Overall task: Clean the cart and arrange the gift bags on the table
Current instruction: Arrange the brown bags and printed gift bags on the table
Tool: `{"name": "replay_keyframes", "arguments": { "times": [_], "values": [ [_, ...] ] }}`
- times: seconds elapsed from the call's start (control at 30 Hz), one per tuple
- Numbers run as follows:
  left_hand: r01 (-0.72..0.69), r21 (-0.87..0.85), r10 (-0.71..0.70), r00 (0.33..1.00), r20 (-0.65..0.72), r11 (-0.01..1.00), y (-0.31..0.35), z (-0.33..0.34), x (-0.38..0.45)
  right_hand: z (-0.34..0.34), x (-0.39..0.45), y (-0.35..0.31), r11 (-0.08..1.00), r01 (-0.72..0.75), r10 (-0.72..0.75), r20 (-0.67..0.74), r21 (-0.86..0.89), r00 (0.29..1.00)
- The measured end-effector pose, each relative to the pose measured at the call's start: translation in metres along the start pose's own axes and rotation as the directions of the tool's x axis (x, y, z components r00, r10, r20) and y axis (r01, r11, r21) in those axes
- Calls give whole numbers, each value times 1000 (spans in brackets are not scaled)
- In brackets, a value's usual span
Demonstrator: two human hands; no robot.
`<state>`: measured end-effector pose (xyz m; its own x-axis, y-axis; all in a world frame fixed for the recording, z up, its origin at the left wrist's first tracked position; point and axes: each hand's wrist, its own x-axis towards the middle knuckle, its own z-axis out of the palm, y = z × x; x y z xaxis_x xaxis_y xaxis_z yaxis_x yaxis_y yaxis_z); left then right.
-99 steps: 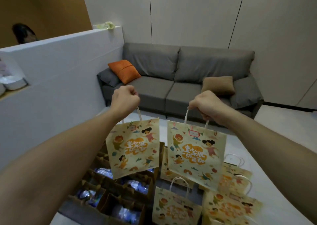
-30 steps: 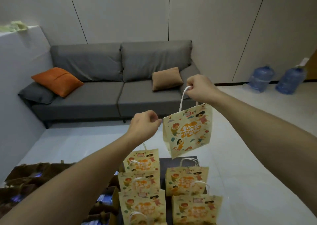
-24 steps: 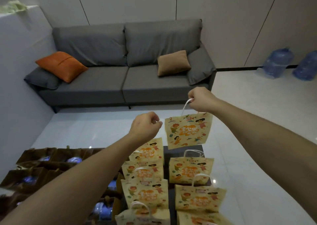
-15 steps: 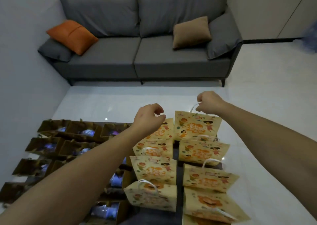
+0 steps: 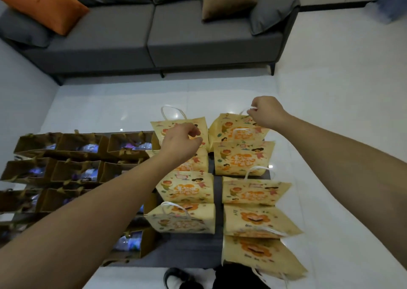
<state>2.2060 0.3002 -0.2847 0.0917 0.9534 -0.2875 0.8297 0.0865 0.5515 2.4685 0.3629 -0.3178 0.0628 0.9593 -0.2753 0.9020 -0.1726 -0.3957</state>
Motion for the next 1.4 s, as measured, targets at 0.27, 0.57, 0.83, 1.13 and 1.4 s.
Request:
{"name": "replay_keyframes", "arguments": {
  "times": [0.27,0.57,0.83,1.13,1.4],
  "values": [
    [-66,9,66,997,28,998,16,23,9,-5,-6,2,999,4,-2,-34,46,999],
    [-58,50,47,979,196,997,21,59,8,22,-48,28,975,-26,26,3,220,1000],
    [-67,34,52,939,339,997,25,97,-7,56,-127,66,840,-253,126,279,480,952],
    [-145,103,104,938,329,984,22,87,-28,49,-149,38,840,-252,22,433,481,901],
    [-281,314,96,863,496,907,-32,24,-54,40,-174,-13,979,-20,-19,190,203,982]
  ]
}}
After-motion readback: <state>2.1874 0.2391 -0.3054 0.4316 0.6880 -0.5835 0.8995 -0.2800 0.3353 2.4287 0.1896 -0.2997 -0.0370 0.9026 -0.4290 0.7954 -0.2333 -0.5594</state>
